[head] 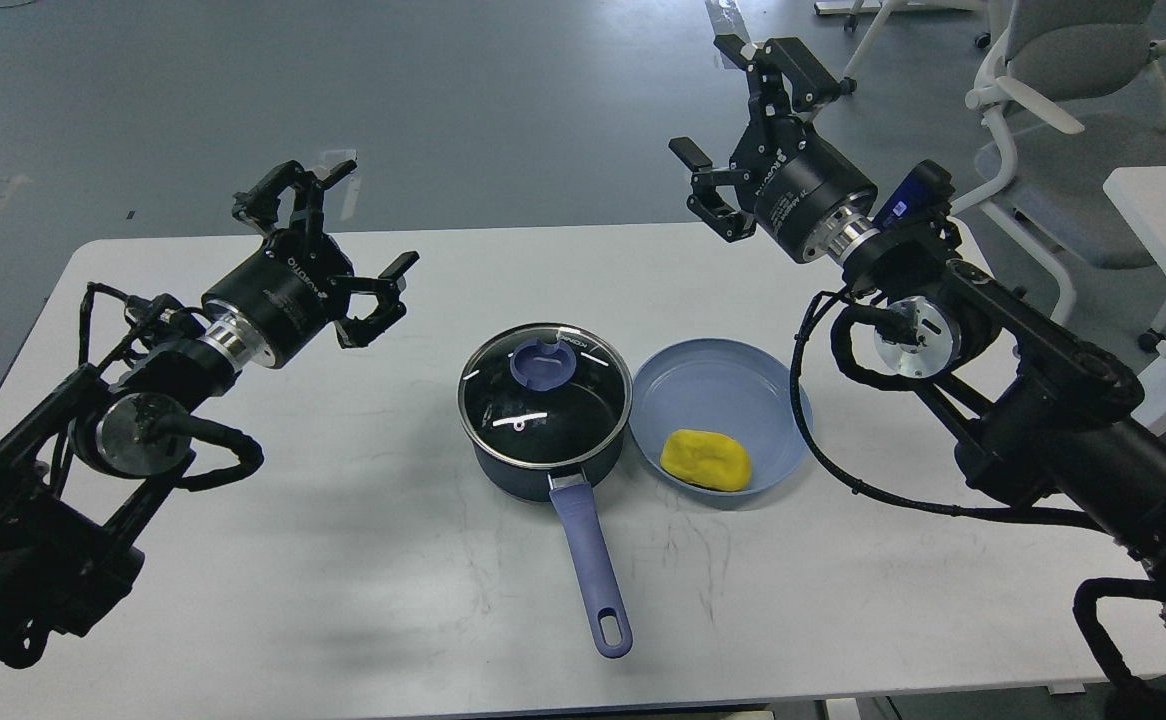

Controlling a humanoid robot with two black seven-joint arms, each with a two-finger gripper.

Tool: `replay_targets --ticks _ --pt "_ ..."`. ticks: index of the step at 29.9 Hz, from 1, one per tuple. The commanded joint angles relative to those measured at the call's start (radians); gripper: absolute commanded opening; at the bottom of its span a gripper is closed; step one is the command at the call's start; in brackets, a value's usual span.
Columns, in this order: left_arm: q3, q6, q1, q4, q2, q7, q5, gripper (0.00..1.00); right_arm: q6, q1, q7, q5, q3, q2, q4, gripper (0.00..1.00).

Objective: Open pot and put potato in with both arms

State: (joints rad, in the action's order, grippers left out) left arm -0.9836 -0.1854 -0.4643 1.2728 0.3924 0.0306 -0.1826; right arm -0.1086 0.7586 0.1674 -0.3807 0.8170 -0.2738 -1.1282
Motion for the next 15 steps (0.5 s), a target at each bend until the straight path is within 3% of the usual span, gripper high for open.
replay_targets --ticks 1,15 --pt "-0.001 0.001 -0.01 -0.003 -0.017 0.0 -0.002 0.99 0.004 0.004 0.0 0.0 0.002 -0.001 0.002 1.0" --pt "-0.001 0.001 -0.03 -0.012 -0.029 0.002 0.0 0.99 0.009 0.007 -0.003 -0.001 0.002 -0.005 0.004 1.0"
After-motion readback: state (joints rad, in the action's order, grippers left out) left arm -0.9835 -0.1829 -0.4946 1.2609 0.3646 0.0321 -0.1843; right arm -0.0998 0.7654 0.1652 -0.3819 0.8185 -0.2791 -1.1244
